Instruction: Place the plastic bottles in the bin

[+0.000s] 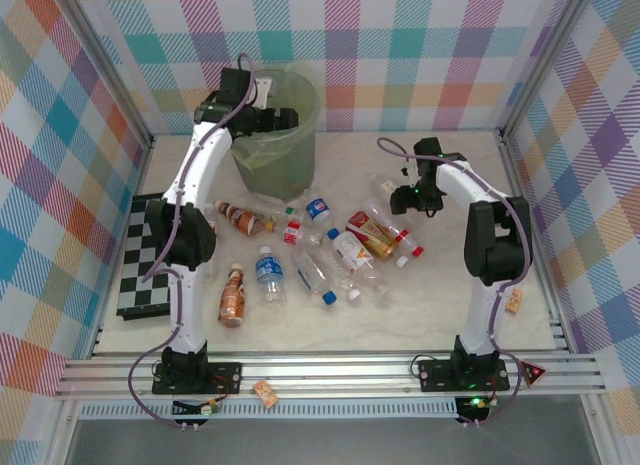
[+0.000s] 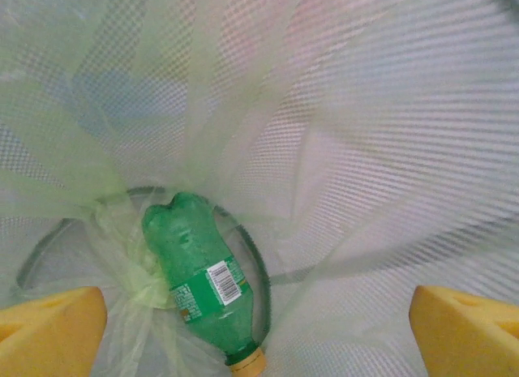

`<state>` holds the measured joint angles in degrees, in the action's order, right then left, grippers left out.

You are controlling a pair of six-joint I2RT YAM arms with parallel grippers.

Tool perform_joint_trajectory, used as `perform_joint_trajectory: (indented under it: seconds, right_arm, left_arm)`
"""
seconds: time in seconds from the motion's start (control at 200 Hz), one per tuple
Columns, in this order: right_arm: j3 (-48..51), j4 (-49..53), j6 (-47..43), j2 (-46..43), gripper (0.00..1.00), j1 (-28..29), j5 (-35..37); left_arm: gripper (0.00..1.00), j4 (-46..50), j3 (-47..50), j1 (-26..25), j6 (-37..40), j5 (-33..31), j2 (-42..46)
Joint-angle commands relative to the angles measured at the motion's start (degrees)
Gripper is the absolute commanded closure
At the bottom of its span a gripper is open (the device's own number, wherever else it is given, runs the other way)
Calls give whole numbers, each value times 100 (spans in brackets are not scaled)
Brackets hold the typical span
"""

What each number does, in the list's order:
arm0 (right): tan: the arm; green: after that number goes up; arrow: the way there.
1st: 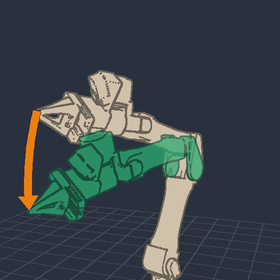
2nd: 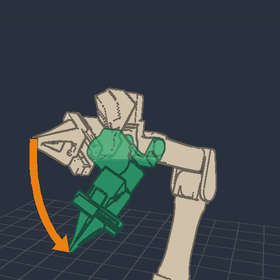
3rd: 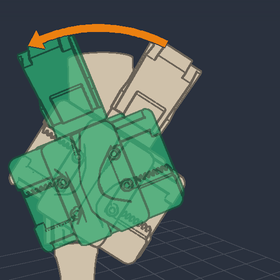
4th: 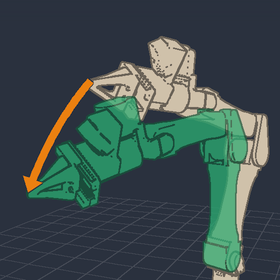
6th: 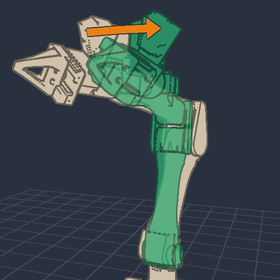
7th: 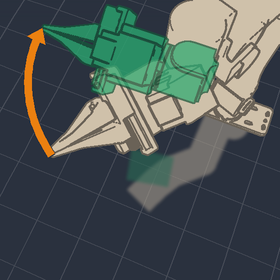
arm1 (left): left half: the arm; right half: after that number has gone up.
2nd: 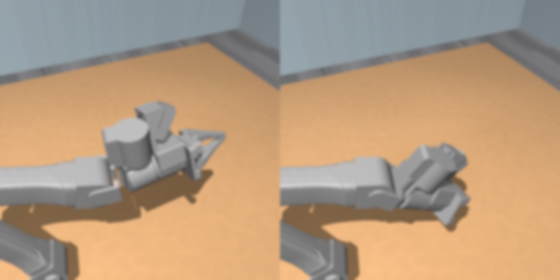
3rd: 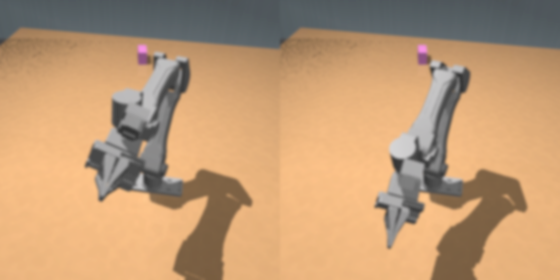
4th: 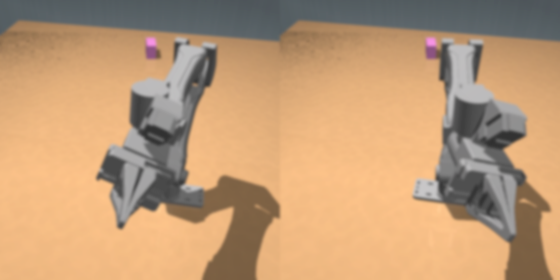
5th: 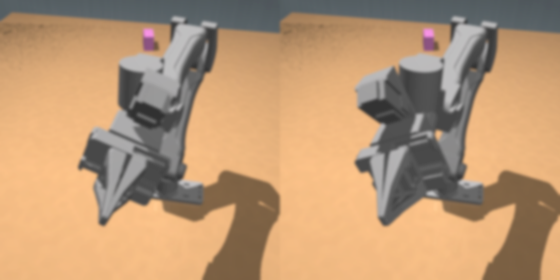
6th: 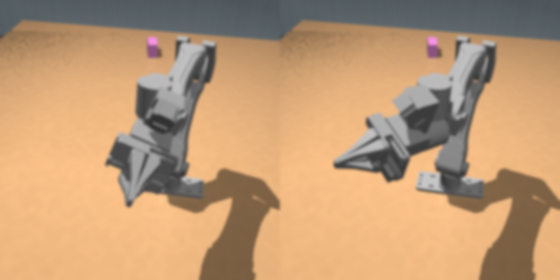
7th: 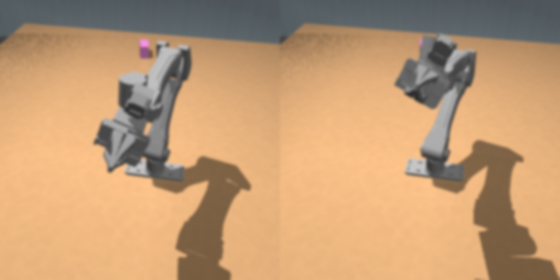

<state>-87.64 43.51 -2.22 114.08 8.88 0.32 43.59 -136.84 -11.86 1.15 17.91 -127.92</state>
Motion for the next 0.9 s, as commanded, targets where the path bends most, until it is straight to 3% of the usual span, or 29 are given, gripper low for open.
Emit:
perform_joint_trajectory:
  seconds: [0.0, 0.405, 0.52, 0.76, 0.895]
  right_arm:
    - [166, 1, 57, 158, 27, -103, -154]
    - [857, -8, 481, -483, 49, -316, -158]
    - [1115, -46, 643, -994, 53, -385, -141]
    - [1473, 84, 813, -2307, 54, -389, -263]
    - [1783, -108, 1228, -3243, 53, -264, -1614]
  left_arm:
    - [3, 18, -109, -30, -73, 142, 570]
    - [0, -373, 739, -50, -491, 230, 2039]
    - [0, -863, 1838, -53, -853, 341, 3004]
    - [0, -2307, 5061, -54, -1948, 471, 5558]
    - [0, -2999, 6406, -52, -2908, 1224, 6276]
